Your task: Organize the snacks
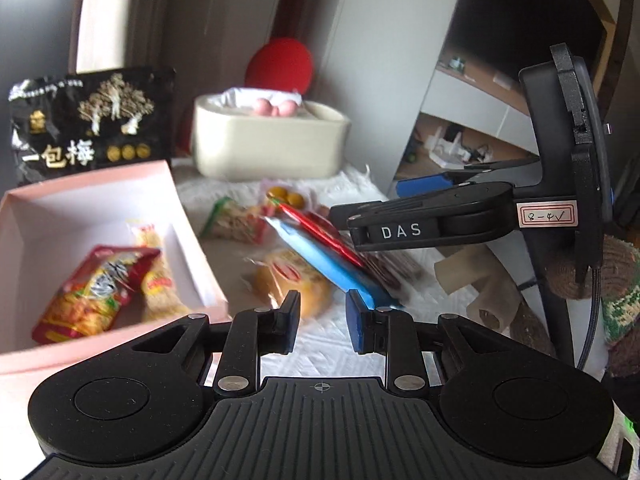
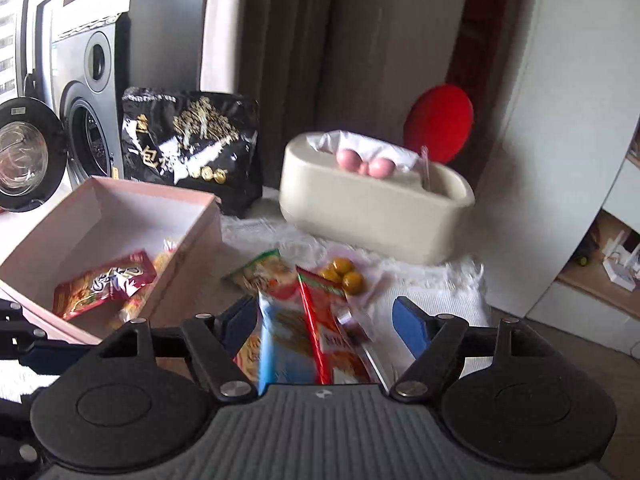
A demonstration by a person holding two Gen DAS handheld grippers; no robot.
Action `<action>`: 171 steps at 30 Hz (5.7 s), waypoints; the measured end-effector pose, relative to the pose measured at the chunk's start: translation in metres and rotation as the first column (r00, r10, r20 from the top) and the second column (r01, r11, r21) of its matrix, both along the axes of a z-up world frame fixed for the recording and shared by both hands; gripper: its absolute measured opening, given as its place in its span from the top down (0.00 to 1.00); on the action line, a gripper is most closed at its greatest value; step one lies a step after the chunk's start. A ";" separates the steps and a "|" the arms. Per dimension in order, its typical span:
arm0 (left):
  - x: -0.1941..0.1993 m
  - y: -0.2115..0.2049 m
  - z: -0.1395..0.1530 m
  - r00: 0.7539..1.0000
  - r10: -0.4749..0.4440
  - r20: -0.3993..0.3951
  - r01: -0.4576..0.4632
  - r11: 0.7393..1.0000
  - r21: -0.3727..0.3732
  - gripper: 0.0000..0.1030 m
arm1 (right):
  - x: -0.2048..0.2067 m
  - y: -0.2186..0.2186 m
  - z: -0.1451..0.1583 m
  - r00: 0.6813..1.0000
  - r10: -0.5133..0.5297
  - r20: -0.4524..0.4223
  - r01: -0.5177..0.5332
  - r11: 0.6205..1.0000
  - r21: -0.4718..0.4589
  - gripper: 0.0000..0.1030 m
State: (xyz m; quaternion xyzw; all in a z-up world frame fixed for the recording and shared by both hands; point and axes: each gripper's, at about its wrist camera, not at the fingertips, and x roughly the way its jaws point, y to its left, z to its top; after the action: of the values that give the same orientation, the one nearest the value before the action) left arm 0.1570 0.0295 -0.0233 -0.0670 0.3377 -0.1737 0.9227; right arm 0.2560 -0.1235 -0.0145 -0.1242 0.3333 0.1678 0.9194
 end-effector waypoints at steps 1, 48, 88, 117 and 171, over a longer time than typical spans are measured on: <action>0.001 -0.005 -0.006 1.000 0.004 -0.019 -0.004 1.000 -0.009 0.72 | -0.001 -0.008 -0.007 1.000 -0.010 -0.013 0.010 1.000 0.005 0.27; 0.031 -0.035 -0.034 0.989 0.087 -0.119 -0.087 0.996 0.001 0.63 | 0.000 -0.031 -0.041 0.998 0.053 -0.028 -0.049 0.989 0.138 0.70; 0.005 -0.008 -0.030 0.994 0.046 -0.102 -0.049 0.998 -0.028 0.67 | 0.048 -0.052 -0.071 0.922 0.142 -0.359 0.027 0.903 0.428 0.48; -0.019 -0.077 -0.036 0.992 0.055 -0.116 -0.024 0.968 0.250 0.58 | -0.129 -0.102 -0.056 0.998 -0.033 -0.058 0.042 0.987 0.153 0.28; -0.010 -0.078 -0.043 0.993 0.031 -0.114 0.020 0.905 0.426 0.43 | -0.115 -0.135 -0.085 0.967 -0.241 -0.088 0.256 0.927 0.273 0.19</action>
State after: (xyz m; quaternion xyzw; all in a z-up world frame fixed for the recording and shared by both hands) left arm 0.1472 -0.0486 -0.0665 0.1250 0.4213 -0.0888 0.8939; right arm 0.1412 -0.2590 -0.0992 0.0558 0.3432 0.0991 0.9324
